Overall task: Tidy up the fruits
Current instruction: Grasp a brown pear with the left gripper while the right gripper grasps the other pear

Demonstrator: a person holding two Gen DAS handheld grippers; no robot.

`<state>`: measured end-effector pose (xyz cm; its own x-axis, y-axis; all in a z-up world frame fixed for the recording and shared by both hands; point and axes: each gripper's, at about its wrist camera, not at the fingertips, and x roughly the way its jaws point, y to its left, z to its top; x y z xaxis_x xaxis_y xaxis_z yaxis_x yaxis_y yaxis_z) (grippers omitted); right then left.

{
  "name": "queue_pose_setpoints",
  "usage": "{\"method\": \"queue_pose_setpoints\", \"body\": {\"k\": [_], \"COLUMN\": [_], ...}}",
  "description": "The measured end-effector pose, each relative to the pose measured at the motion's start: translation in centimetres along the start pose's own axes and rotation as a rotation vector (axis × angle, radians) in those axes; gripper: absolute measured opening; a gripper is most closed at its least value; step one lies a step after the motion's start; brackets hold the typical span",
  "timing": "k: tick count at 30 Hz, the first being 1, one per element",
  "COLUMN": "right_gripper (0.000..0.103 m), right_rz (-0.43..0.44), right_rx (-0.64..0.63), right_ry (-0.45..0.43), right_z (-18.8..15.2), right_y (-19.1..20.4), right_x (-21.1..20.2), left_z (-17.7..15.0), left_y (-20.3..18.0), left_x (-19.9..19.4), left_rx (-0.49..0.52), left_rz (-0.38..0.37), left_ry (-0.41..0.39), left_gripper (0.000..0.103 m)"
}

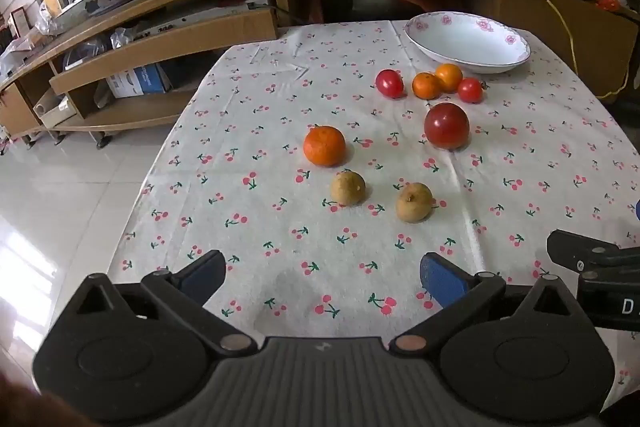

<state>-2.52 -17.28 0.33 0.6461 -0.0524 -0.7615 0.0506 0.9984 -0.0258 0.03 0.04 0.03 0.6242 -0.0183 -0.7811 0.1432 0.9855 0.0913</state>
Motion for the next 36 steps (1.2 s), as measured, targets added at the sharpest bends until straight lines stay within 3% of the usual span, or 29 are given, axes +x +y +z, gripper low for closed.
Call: {"method": "queue_pose_setpoints", "body": {"k": [13, 21, 29, 32, 36], "right_gripper": [0.1, 0.099, 0.087, 0.08, 0.067], "right_rz": [0.038, 0.119, 0.226, 0.259, 0.296], "right_rx": [-0.018, -0.129, -0.293, -0.333, -0.374], "right_ry": [0.01, 0.0, 0.004, 0.014, 0.056], "right_z": [0.4, 2.6, 4.1, 4.6, 4.8], "right_y": [0.6, 2.9, 5.6, 6.1, 6.8], "right_x": [0.5, 1.9, 4.6, 5.6, 7.2], "left_z": [-0.3, 0.6, 1.3, 1.5, 1.6], "left_y": [0.6, 3.0, 4.5, 5.0, 5.8], "left_x": [0.3, 1.1, 3.2, 3.8, 4.1], "left_rx": [0.012, 0.011, 0.125, 0.124, 0.088], "left_rz": [-0.041, -0.056, -0.087, -0.108, -0.192], "left_ry": [0.024, 0.03, 0.053, 0.056, 0.054], "left_gripper": [0.103, 0.103, 0.097, 0.095, 0.095]}}
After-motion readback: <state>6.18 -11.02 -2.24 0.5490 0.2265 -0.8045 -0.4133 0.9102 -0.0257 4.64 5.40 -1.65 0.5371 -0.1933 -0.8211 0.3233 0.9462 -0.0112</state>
